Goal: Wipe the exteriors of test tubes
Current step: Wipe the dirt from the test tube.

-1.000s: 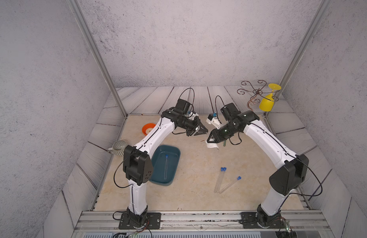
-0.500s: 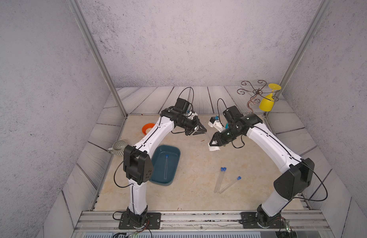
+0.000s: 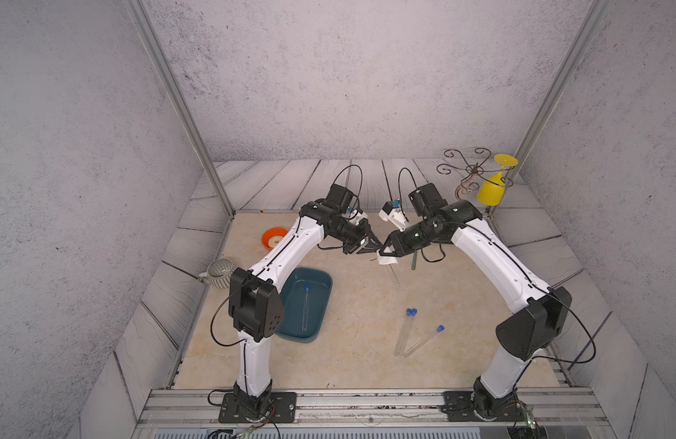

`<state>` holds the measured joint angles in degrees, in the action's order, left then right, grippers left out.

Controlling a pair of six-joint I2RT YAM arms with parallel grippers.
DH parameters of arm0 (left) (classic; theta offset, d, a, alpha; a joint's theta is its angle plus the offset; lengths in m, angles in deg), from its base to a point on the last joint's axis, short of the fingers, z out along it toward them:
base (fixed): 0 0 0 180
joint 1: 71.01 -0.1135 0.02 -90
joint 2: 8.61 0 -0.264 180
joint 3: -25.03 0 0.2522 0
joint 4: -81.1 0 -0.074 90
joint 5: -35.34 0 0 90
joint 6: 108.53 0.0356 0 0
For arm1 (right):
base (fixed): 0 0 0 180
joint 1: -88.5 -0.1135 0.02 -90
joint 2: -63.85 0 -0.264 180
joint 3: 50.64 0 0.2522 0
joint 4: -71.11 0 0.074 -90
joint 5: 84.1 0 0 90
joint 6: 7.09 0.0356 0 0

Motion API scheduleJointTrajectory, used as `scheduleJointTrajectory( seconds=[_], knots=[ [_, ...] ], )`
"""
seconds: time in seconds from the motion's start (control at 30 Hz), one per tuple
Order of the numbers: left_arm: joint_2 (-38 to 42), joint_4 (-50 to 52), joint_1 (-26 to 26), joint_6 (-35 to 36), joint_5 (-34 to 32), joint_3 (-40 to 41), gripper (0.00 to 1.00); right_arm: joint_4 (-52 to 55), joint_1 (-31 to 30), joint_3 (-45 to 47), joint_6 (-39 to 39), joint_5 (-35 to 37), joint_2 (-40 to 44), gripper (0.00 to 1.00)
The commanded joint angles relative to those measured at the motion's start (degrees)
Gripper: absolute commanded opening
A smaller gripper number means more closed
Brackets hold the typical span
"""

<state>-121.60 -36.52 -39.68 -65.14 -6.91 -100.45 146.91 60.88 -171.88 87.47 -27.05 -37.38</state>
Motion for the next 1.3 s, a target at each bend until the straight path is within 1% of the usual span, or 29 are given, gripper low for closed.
scheduleJointTrajectory(
  seconds=[0.0, 0.23, 0.57, 0.83, 1.27],
  knots=[
    [2.2, -3.4, 0.4, -2.0, 2.1, 1.6, 0.02, -0.5, 0.2, -1.7, 0.6, -1.3, -2.9, 0.19],
    [3.0, -5.9, 0.3, -4.2, 3.4, 2.1, 0.02, -1.3, 0.3, 0.8, -0.2, 0.7, -1.3, 0.18],
    [3.0, -7.0, -0.5, -5.4, 3.9, 1.8, 0.0, -2.5, 0.5, 5.1, -0.5, -0.5, 1.3, 0.18],
    [1.7, -3.9, -1.2, -2.8, 2.9, -0.4, 0.0, -2.7, 1.0, 7.5, -0.6, -1.1, 3.6, 0.18],
    [0.3, 1.0, -1.6, 1.1, 1.2, -2.8, 0.0, -1.1, 4.3, 9.9, -0.2, -3.9, 9.5, 0.18]
  ],
)
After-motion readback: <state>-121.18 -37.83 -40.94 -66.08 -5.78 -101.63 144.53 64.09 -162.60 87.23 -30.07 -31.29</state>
